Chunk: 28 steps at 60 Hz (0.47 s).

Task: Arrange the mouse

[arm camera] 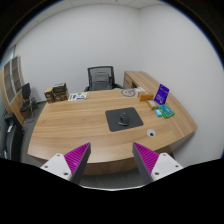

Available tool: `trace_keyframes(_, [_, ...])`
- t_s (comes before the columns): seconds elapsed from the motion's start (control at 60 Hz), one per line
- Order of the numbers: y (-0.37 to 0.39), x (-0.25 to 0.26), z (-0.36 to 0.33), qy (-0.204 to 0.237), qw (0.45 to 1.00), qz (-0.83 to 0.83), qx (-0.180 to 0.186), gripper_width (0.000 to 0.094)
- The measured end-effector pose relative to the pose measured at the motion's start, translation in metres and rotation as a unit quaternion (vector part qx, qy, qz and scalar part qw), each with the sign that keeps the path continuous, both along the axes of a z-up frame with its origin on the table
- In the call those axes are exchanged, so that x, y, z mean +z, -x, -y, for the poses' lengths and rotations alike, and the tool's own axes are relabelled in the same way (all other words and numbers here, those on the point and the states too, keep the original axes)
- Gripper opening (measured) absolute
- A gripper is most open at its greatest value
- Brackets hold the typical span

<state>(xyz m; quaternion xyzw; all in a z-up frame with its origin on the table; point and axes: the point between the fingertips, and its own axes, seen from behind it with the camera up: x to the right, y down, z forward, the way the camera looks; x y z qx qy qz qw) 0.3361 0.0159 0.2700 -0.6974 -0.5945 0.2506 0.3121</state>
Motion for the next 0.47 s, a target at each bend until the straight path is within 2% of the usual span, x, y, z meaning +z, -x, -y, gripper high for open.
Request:
trace_keyframes(0.233, [-0.014,0.001,-0.003,0.0,1.0,-0.004,-0.007,0.0862])
trace_keyframes(0.467, [-0.022,-0.003,0.008,0.001,1.0,0.0,0.023,0.0862])
